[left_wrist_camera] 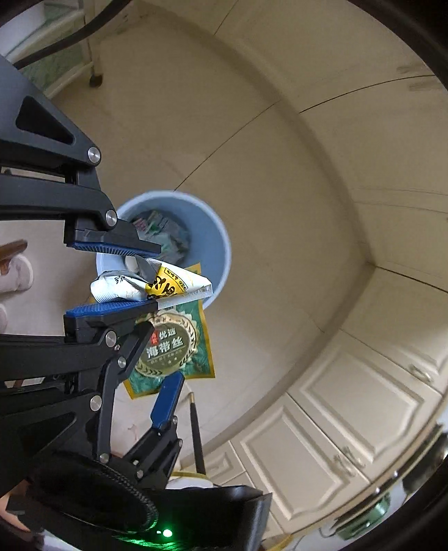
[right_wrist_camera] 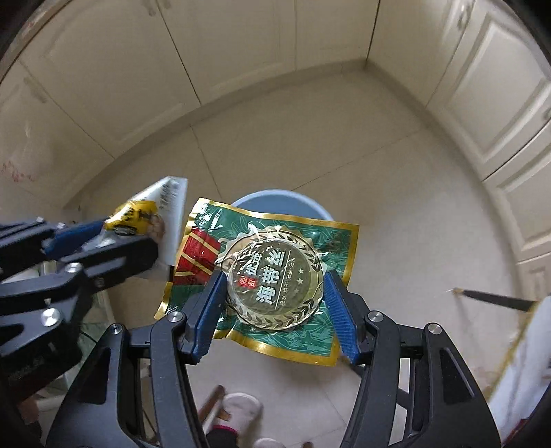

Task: Collect trash

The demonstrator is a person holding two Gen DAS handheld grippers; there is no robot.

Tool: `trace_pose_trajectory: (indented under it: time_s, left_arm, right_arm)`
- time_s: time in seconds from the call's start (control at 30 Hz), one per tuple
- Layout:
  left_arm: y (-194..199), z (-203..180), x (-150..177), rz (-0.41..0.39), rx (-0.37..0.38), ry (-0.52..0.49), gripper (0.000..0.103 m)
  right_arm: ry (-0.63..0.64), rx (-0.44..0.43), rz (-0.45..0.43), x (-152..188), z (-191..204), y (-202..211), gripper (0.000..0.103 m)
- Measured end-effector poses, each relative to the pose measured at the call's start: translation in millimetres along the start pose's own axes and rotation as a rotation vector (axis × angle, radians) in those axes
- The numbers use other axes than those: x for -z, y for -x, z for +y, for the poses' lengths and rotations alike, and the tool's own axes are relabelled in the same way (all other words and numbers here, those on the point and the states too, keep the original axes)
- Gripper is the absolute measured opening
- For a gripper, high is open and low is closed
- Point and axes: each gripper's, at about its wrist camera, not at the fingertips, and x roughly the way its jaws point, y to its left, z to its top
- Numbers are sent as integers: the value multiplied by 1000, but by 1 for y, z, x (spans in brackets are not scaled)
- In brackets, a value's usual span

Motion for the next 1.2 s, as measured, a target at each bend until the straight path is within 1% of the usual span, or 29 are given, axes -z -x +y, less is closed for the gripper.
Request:
trace_pose_trajectory:
  time_s: [0.07,0.17,0.2,0.23,0.27,0.3,0.33,0.4,0.47,0.53,0.57,0.6,0.63,0.67,0.77,0.8,0.83,0.93,1.03,1.07,1.13,1.2]
  left_arm:
    - [-18,6,-10,32,2,3,20]
    - [-39,15,-24,76,11,10,21]
    - [-45,12,-31,80,8,10,21]
    - [-54,2,-46,84,-2,12,21]
    - [-61,5,-51,94,0,19,21]
    - [-67,9,-54,103,7,27,21]
    - [-73,7,-68,109,11,29,21]
    - [-85,7,-76,125,11,25,22]
    - [-98,5,-86,146,-2,22,25]
    - [-107,3,-91,171,-6,25,30]
    - [-113,1,-97,182,-21,29,34]
    - [-115,1,-101,185,-38,32,43]
    - [-117,-3,-103,186,-45,36,49]
    - [-117,0,-107,188,-48,45,50]
    - [-108,-2,-108,186,-44,62,59]
    - [-104,1,-111,177,-49,68,60]
    - [-99,1,-107,171,-48,70,60]
    - [-83,7,-108,152,-49,88,62]
    - [-56,5,-102,99,-65,91,63]
    - [-43,2,-90,76,-72,92,63]
    - [-20,1,-84,34,-95,84,65]
    - [3,1,-79,-9,-121,80,67]
  right_arm:
    - [-6,-20,9,-2,-11,-18,56]
    - [-24,-87,26,-2,-24,-37,56]
    - [-29,-97,19,-2,-28,-39,56]
    - [-32,-104,6,-2,-31,-40,58]
    - [-29,-103,-1,-2,-35,-43,66]
    - [-30,-110,-5,0,-35,-43,70]
    - [-33,-110,-5,2,-35,-45,72]
    - [-37,-111,-17,6,-39,-47,73]
    - [-50,-115,-5,8,-46,-47,73]
    - [-50,-86,6,10,-42,-48,73]
    - [-46,-71,6,7,-42,-48,73]
    - [-45,-65,9,8,-42,-47,73]
    - [-49,-62,15,9,-43,-47,73]
    - [-59,-64,18,11,-45,-45,73]
    - [-73,-74,14,12,-47,-36,73]
    - [-76,-72,7,13,-47,-31,73]
    - [-80,-73,3,12,-46,-28,73]
    - [-89,-68,-17,12,-42,-15,73]
    - [-85,-60,-46,8,-37,6,75]
    - [-82,-64,-61,9,-35,15,75]
    - [-76,-56,-82,7,-33,29,76]
    - [-68,-49,-111,12,-26,51,83]
